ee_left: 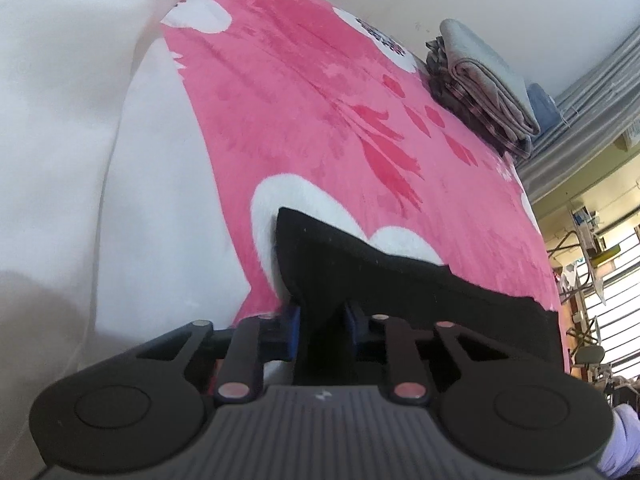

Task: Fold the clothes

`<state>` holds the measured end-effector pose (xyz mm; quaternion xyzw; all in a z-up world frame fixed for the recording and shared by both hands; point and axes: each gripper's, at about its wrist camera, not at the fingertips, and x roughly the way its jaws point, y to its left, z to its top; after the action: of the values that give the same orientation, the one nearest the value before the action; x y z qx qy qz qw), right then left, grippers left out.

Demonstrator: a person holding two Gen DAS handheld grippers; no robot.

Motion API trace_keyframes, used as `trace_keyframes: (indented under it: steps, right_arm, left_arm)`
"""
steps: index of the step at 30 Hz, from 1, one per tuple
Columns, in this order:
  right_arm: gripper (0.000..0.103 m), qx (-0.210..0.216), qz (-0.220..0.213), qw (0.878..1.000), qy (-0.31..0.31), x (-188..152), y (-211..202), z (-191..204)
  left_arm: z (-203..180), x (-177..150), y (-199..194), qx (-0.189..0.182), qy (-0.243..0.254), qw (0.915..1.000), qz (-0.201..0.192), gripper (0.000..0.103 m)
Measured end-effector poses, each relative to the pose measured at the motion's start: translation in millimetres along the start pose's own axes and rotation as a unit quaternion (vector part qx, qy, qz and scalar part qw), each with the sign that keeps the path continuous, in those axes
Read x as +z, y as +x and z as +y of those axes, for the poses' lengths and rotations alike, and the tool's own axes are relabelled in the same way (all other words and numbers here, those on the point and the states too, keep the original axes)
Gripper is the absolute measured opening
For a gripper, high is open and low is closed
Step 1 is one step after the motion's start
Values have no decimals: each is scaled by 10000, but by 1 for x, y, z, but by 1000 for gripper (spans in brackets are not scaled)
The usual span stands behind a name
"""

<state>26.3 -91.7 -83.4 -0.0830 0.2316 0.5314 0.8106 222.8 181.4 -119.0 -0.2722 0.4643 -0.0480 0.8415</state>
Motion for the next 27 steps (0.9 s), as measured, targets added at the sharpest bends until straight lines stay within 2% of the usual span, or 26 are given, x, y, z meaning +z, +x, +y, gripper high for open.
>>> trace_keyframes:
  steps: [4, 8, 14, 17, 19, 27]
  right_arm:
    - [2, -10, 8, 10000, -8, -1, 0, -1]
    - [2, -71, -42, 10000, 31, 0, -4, -4]
    - [2, -151, -178, 9996, 165, 2, -13, -11]
    - [2, -191, -246, 9992, 231, 2, -18, -14]
    - [2, -225, -296, 9989, 268, 3, -23, -16]
    - [2, -376, -508, 9972, 400, 4, -46, -24]
  left_arm:
    - [-9, 5, 0, 123, 239, 9996, 91, 10]
    - [-24, 11, -3, 321, 640, 9972, 227, 9]
    - [-60, 24, -10, 750, 1385, 9861, 527, 8]
    - [-78, 22, -13, 884, 1701, 9800, 526, 8]
    - [-86, 21, -15, 971, 1795, 9776, 515, 8]
    - [-109, 17, -17, 1126, 1798, 9764, 414, 8]
